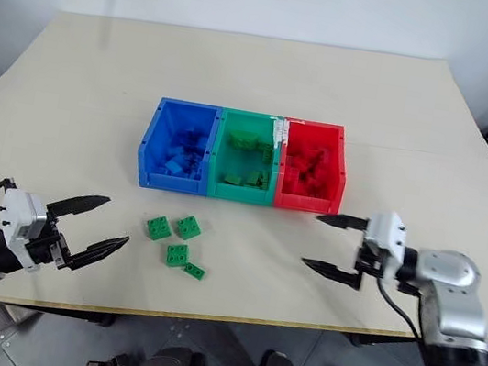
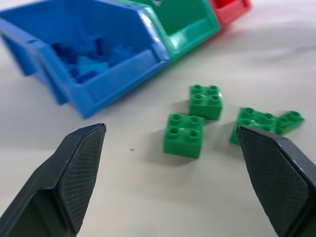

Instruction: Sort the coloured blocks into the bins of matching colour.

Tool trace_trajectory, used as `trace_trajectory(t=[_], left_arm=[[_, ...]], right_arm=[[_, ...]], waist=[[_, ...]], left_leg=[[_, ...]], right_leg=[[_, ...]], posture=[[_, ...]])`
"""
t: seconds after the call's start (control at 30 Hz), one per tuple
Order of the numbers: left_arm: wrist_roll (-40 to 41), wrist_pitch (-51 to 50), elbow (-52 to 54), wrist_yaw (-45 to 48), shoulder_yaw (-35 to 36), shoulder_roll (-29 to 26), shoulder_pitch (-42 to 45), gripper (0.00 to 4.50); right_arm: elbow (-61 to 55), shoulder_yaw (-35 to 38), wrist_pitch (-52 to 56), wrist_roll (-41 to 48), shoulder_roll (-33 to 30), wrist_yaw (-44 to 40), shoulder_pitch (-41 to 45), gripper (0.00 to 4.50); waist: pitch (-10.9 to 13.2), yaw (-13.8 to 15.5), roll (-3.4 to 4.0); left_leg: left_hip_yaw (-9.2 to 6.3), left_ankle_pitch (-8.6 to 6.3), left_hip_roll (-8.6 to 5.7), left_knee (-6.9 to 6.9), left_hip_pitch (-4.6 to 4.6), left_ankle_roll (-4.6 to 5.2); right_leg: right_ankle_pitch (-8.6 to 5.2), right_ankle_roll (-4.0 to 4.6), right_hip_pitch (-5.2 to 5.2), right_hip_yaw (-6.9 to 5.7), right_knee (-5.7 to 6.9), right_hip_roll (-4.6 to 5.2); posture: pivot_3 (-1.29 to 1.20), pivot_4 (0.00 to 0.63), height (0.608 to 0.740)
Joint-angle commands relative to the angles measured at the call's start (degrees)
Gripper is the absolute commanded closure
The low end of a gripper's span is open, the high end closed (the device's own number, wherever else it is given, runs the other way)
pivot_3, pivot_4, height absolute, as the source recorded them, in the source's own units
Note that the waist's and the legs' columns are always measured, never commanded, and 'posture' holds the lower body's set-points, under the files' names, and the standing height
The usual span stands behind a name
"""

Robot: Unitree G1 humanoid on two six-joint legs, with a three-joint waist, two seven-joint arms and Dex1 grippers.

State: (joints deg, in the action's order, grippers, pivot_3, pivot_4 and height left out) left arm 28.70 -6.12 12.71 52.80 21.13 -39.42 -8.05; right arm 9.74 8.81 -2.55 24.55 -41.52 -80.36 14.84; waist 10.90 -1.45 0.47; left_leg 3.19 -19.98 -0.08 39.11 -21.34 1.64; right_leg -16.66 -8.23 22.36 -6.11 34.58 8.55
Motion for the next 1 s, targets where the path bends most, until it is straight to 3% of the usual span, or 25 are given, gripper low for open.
trace_trajectory(t=[0.03,0.17,0.33,0.5,0.83,1.0], left_arm=[[-1.1,2.0,-0.9,3.7,-1.5,-2.5,2.6,0.0],[-0.9,1.0,2.1,8.7,-6.4,-5.5,6.4,0.0],[-6.1,-1.0,4.4,15.5,-19.4,-9.8,16.3,0.0],[-15.0,-4.5,3.4,16.8,-33.2,-7.8,27.3,0.0],[-29.6,-7.6,-1.6,17.2,-46.9,-4.8,37.4,0.0],[-31.0,-8.5,-2.1,18.8,-48.6,-4.9,38.8,1.53]], right_arm=[[-2.0,2.8,-3.0,1.5,-1.1,-0.5,-3.3,0.02],[-4.9,3.3,-3.3,1.5,-0.6,2.4,-5.2,0.02],[-11.5,2.2,1.1,3.5,-1.7,2.9,-8.6,0.02],[-17.0,2.5,3.2,4.6,-1.8,4.3,-12.1,0.02],[-26.3,3.9,6.9,6.1,-1.7,9.6,-18.2,0.02],[-28.0,3.9,8.1,6.5,-1.7,10.8,-18.6,0.0]], waist=[[0.0,-0.1,0.0],[0.0,0.0,0.01],[0.0,1.3,0.02],[0.0,2.6,0.03],[0.0,2.9,0.01],[0.0,3.0,0.02]], left_leg=[[0.06,0.01,0.05,0.0,0.03,-0.01],[0.22,0.01,0.08,0.0,0.12,-0.02],[0.2,0.01,0.07,0.05,0.12,-0.03],[0.28,0.01,-0.09,0.08,0.09,-0.01],[0.53,0.02,-0.16,0.13,0.06,-0.01],[0.46,0.02,-0.14,0.17,0.11,0.0]], right_leg=[[0.0,0.0,0.0,0.0,0.01,-0.01],[0.0,0.0,0.0,0.08,0.04,0.01],[0.01,-0.01,0.01,0.12,0.07,0.02],[0.02,-0.04,0.01,0.13,0.07,0.0],[0.03,-0.05,0.03,0.13,0.06,-0.09],[0.03,-0.05,-0.02,0.14,0.08,-0.08]], posture=[[0.0,0.15,0.74],[0.0,0.15,0.74],[0.0,0.15,0.74],[0.0,0.15,0.74],[0.0,0.15,0.74],[0.0,0.15,0.74]])
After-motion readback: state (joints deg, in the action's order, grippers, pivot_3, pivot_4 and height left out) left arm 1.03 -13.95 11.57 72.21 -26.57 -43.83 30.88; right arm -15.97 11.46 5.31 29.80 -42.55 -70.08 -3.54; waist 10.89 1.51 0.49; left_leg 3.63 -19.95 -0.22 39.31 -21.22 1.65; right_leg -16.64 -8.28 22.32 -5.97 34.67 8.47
